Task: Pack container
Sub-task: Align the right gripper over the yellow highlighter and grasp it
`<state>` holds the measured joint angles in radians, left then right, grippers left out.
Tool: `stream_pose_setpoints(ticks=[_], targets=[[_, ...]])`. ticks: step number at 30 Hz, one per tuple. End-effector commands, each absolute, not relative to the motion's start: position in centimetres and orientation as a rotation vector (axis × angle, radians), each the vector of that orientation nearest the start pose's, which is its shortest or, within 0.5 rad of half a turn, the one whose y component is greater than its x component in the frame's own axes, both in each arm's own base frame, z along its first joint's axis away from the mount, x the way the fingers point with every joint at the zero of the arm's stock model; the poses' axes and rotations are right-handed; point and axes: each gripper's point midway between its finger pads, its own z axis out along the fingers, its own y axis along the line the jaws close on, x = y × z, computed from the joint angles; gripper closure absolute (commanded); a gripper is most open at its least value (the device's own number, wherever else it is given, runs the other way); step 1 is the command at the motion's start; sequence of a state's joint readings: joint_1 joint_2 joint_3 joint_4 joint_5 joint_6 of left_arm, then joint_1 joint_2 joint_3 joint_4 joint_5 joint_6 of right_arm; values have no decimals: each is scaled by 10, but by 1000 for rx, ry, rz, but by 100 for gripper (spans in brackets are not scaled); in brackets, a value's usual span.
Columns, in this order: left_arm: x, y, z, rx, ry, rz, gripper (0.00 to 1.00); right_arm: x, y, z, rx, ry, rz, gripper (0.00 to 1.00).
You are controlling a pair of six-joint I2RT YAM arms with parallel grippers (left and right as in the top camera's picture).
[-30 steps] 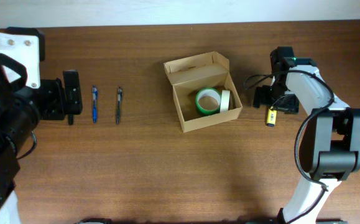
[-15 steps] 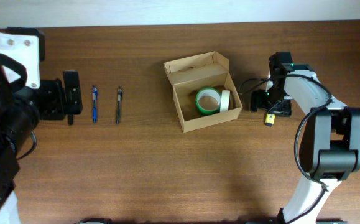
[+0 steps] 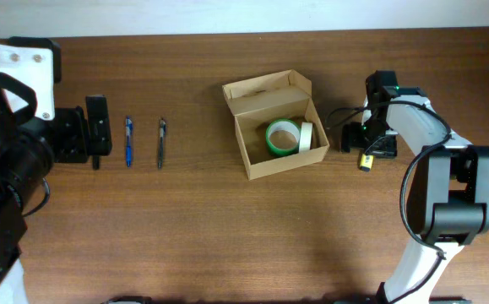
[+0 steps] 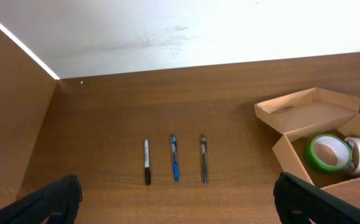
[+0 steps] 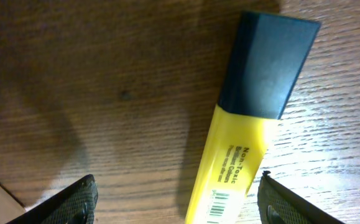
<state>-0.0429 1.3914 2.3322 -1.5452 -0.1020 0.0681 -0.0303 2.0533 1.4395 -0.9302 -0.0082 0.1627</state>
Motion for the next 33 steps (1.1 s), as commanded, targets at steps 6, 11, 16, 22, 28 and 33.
stream_pose_setpoints(ticks=[6,11,16,22,28,33], targets=[[272,4,466,89,2180,124,1,383,-27,6,467,3073,-43,20],[272,4,466,89,2180,124,0,381,-38,1,515,3078,-44,20],[272,4,467,88,2176,125,0,379,-40,-4,525,3089,-40,21],[272,4,467,88,2176,125,1,380,-38,-4,525,3087,-27,21],[272,4,466,88,2177,124,1,380,-37,-7,525,3085,-14,22],[272,4,466,88,2177,124,1,376,-37,-13,526,3091,-16,26]])
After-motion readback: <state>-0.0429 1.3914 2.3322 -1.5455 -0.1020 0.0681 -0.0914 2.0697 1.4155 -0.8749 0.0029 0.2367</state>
